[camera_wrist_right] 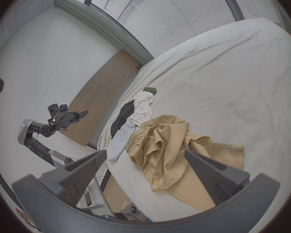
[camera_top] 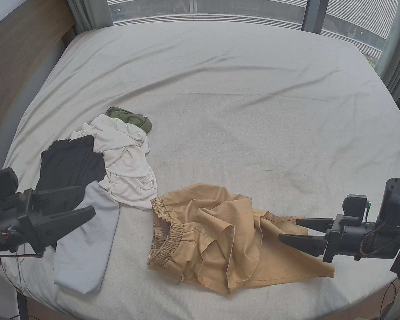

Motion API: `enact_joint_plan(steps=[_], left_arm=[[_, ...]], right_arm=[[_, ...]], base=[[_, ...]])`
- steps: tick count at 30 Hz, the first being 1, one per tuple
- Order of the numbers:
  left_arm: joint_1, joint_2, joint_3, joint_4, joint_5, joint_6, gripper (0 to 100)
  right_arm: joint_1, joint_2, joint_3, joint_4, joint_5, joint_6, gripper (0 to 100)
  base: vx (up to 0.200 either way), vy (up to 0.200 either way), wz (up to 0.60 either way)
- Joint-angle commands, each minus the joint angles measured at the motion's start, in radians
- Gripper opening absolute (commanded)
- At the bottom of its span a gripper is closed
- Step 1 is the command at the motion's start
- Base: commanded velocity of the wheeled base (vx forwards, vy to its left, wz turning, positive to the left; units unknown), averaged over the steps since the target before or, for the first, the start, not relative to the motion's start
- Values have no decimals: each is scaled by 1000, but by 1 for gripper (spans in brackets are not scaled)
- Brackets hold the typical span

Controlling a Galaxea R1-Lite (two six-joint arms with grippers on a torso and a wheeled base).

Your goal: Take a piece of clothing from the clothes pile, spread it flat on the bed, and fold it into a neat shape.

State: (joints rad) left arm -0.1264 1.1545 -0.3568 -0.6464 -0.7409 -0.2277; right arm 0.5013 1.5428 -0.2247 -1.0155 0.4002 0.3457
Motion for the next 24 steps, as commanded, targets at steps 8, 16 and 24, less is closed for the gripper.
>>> enact_joint_plan(steps=[8,16,24], left_arm=[[16,108,85,-59,1,88,100],[31,133,73,-59,-2,85,100],[22,188,70,-102,0,90,100]], right_arm=[[189,244,-30,-213,-149,85,100],[230,362,-282,-43,-147,90,100],[223,471,-367,18,-156,91,100]], base=[[0,0,0],[0,0,0],[0,0,0]])
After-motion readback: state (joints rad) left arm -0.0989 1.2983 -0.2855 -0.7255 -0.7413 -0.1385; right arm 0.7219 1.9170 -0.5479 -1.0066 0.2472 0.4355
